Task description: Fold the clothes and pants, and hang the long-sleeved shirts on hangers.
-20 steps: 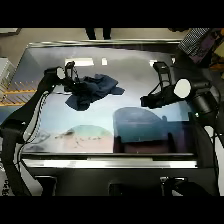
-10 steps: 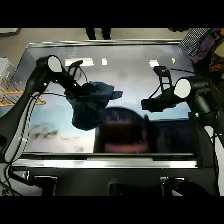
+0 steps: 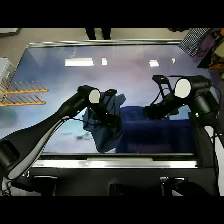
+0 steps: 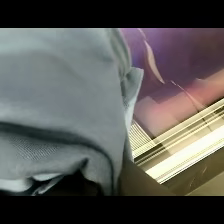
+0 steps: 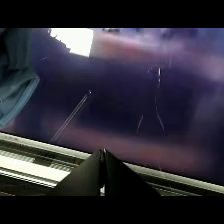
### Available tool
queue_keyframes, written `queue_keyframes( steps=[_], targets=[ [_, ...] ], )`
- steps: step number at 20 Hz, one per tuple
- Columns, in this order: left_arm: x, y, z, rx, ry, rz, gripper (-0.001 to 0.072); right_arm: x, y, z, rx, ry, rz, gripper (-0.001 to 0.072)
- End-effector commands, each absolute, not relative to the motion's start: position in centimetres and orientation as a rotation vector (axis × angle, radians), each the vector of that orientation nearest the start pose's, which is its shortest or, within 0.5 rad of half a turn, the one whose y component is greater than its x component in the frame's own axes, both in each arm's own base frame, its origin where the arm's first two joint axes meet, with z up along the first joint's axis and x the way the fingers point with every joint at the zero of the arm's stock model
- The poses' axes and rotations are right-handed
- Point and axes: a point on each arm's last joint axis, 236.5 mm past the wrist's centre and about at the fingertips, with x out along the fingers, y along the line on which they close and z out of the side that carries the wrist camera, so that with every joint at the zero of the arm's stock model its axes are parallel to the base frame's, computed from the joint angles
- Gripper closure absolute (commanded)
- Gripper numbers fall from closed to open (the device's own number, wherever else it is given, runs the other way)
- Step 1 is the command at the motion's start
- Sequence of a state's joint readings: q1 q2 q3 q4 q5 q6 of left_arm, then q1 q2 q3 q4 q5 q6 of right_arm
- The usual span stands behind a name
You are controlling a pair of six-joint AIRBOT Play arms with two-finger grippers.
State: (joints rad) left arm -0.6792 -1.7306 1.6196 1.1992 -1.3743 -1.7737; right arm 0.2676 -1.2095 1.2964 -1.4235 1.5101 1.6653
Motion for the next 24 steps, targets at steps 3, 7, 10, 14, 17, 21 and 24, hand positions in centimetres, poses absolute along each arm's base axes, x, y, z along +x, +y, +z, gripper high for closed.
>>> queue_keyframes(
  steps=[3,7,10,14,17,21,24],
  targets=[
    [33.4,-30.7,0.5,-0.051,1.544,-0.564,0.0268,34.1,14.8,7.5,0.161,1.309,0.279,0.0554],
    [37.0,-23.7,6.9,-0.134,1.395,-0.506,0.0268,40.1,12.3,9.2,0.56,1.201,0.152,0.0488],
    [38.7,-19.4,10.3,-0.183,1.293,-0.453,0.0268,44.8,10.1,9.6,0.925,1.134,0.243,0.0387],
    [40.0,-16.2,10.6,-0.234,1.278,-0.386,0.0268,49.0,10.8,3.8,1.037,1.133,0.347,0.0342],
    [40.3,-15.4,10.5,-0.243,1.278,-0.368,0.0268,50.3,13.9,-1.9,1.107,1.191,0.4,0.0325],
    [40.3,-15.4,10.4,-0.243,1.277,-0.367,0.0269,50.9,17.1,-6.9,1.126,1.23,0.37,0.0325],
    [40.4,-15.1,10.3,-0.233,1.277,-0.357,0.0268,51.7,18.4,-8.1,1.082,1.194,0.343,0.0326]
  ],
)
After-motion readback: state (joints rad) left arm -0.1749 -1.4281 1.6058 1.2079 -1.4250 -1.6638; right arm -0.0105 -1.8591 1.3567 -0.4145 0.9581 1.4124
